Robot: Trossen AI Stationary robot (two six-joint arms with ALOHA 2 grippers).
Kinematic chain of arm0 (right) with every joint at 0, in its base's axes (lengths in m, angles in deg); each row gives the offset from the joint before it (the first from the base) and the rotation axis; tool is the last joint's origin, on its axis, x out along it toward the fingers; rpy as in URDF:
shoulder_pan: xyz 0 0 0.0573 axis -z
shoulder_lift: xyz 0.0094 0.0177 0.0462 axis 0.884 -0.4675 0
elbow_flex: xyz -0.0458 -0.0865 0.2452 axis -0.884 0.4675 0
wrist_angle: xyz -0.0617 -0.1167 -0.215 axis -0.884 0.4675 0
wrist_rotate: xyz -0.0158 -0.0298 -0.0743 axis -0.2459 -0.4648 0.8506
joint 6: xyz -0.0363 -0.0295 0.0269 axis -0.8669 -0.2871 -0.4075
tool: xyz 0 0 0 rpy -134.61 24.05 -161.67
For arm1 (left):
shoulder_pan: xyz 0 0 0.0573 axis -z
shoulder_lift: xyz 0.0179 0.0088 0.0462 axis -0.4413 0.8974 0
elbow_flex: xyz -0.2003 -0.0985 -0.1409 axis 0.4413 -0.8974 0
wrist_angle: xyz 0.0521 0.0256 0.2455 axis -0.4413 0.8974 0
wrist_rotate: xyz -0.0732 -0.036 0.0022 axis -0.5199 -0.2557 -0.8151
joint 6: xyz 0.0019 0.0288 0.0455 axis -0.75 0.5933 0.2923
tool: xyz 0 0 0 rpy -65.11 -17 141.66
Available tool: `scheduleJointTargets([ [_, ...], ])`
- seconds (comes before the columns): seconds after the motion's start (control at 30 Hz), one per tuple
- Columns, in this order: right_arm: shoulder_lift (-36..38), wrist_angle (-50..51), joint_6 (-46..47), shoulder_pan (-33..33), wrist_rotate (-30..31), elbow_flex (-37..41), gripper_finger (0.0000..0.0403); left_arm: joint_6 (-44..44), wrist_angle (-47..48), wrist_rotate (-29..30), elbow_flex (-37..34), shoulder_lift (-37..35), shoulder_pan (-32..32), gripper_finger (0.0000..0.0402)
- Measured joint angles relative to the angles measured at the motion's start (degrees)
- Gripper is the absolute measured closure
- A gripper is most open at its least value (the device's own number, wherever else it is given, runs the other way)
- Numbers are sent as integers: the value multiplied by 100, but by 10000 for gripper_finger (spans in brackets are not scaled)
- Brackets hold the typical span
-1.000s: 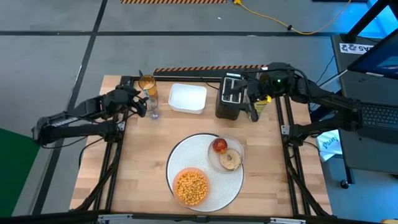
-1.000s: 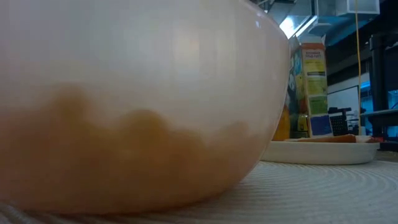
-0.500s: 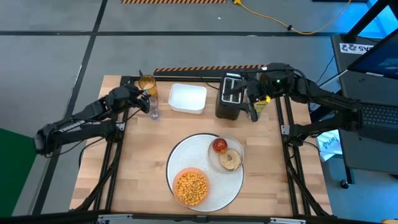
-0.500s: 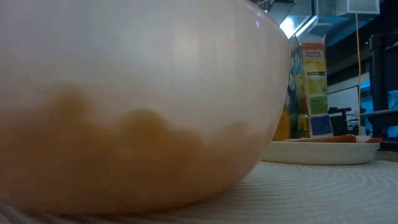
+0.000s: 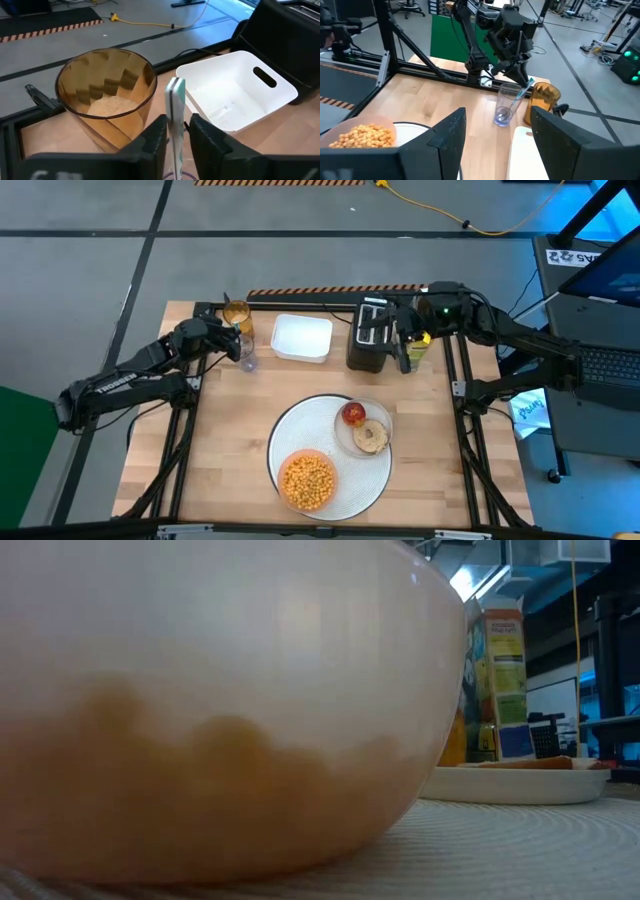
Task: Arrange a breakfast setting
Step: Put the blue spoon from the transparent cup onto the white plate, then put the spoon on the mat to the right of the pink bowl
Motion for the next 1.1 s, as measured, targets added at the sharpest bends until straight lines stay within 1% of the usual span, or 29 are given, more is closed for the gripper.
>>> scheduleJointTargets([
  [0.1,-8,10,-4,0,28,0,194,-14,1,-12,0,0,0,354],
  [0.17,-8,8,-17,0,36,0,194,-18,-7,-121,0,-2,0,369],
  [0.3,-8,8,-22,0,85,0,194,-18,12,-264,0,-2,0,389],
  [0.73,-8,98,85,0,86,0,194,130,26,-273,-2,-1,2,393],
  [0.8,-8,138,147,0,82,0,194,131,26,-332,-2,0,0,389],
  [0.9,-8,152,162,0,76,0,194,131,20,-506,-2,0,0,369],
  [1.0,-8,150,164,0,75,0,194,146,55,-519,-2,0,0,334],
  [1.1,-8,152,175,0,74,0,194,154,64,-383,-2,0,1,290],
])
